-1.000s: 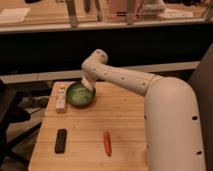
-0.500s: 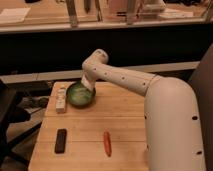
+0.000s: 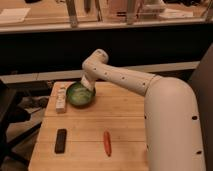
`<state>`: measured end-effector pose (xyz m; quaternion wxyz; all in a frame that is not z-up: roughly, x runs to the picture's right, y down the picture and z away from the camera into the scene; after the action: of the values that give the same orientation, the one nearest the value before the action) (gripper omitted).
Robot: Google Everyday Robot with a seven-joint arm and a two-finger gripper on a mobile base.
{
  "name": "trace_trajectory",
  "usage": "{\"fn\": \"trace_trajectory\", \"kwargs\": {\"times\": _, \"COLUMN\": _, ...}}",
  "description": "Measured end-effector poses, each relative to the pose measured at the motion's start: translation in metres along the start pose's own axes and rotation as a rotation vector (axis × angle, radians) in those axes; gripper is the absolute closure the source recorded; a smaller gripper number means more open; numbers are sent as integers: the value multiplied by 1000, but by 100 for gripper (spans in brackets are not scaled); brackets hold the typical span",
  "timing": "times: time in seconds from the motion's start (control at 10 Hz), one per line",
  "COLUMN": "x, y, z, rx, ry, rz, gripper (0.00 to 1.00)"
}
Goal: Place the white sponge in the ceramic bowl
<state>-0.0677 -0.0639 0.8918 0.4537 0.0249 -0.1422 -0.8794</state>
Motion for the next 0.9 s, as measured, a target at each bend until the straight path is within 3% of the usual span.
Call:
{"fn": "trace_trajectory", "kwargs": {"times": 0.1, "x": 0, "y": 0, "z": 0, "rx": 1, "ry": 0, "rz": -3, "gripper": 82}}
{"fn": "trace_trajectory", "kwargs": {"times": 0.9, "x": 1, "y": 0, "z": 1, "rx": 9, "ry": 2, "rz": -28, "gripper": 76}}
